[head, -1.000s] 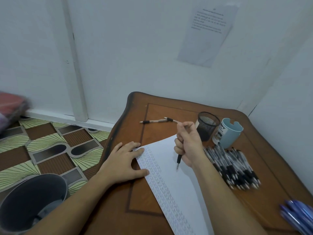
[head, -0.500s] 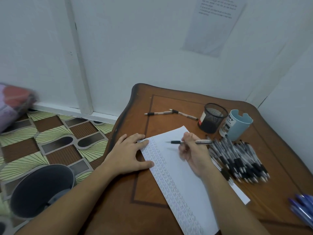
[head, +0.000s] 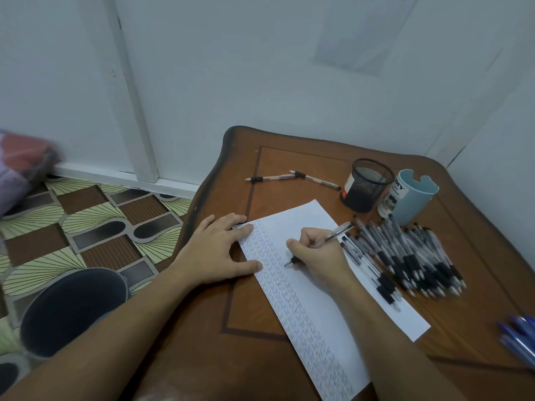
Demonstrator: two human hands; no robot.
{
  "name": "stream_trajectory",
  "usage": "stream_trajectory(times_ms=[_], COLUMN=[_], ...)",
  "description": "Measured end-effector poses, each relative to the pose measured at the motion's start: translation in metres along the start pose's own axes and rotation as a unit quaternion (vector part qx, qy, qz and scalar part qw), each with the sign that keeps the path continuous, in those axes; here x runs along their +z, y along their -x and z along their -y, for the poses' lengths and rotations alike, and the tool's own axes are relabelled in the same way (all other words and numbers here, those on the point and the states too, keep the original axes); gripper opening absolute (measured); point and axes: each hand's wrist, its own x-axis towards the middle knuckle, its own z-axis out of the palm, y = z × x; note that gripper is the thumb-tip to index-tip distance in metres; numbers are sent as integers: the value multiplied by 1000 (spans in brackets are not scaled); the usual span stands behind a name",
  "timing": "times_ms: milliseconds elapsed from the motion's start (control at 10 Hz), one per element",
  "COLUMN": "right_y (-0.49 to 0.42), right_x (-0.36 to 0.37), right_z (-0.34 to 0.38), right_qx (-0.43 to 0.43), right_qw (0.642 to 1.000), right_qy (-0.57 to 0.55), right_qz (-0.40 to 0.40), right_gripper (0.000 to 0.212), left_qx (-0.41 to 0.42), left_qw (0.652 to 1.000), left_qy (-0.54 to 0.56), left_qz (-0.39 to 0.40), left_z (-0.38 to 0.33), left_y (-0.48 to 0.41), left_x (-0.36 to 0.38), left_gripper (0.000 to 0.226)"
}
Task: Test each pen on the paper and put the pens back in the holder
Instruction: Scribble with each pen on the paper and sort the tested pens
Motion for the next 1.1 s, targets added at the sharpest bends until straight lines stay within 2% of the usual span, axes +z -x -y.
stream_trajectory(times_ms=[200, 400, 1100], right_y=[2, 2, 0], right_x=[3, 3, 0], right_z=[0, 1, 0], right_qx=[-11, -22, -15], right_qw=[1000, 999, 998], right_qy=[22, 47, 68], right_qz=[8, 11, 12], right_gripper=[50, 40, 51], left_qx=[1, 1, -7], left_qw=[1000, 1000, 1000], left_qy=[-2, 0, -6], left_qz=[5, 2, 19], left_z=[1, 2, 0], left_y=[0, -1, -1], left_x=[1, 3, 1], left_gripper=[108, 107, 105])
